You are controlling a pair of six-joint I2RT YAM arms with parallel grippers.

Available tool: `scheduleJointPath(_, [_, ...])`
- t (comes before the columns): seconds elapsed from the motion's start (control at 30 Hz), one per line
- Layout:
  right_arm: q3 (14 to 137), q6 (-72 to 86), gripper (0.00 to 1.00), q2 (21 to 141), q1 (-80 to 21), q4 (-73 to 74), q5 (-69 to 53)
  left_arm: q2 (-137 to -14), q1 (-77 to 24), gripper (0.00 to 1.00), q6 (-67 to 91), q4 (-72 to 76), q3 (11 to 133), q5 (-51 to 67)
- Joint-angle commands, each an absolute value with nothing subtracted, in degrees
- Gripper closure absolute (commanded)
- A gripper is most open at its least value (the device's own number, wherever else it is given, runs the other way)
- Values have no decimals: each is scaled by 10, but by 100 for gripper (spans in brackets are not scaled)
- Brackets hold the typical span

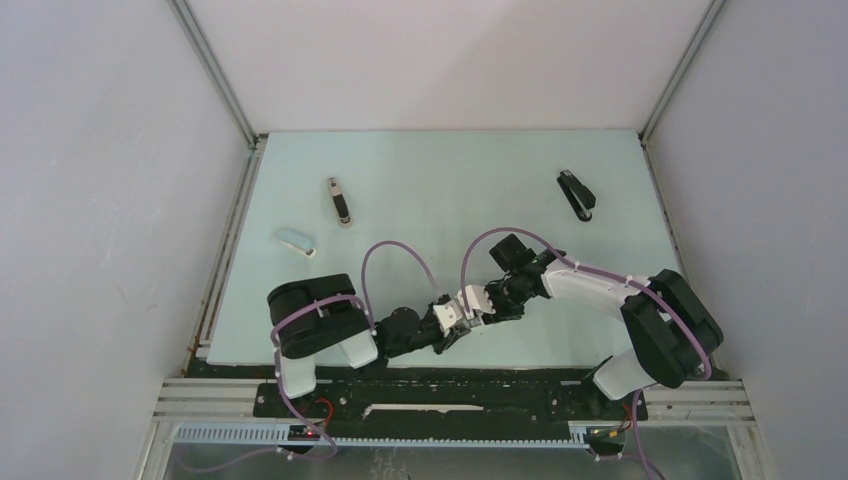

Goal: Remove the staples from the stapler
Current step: Close the staple box at the center of the board.

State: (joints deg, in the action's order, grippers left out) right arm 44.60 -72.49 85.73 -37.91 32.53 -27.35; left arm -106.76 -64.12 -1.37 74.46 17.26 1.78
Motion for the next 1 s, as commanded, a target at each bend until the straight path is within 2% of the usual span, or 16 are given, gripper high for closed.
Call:
scheduleJointPath(0.0, [460,-723,60,860,-415,319,-299,-1081,-652,76,-8,748,227,9])
scheduleJointPath(0.2, [460,-724,60,863,-420,319,-297,-1081,-655,76,-10,757,225,-15])
scheduleJointPath(0.97, [460,-725,61,863,-422,319,-296,-1114,-655,75,-17,801,230,64])
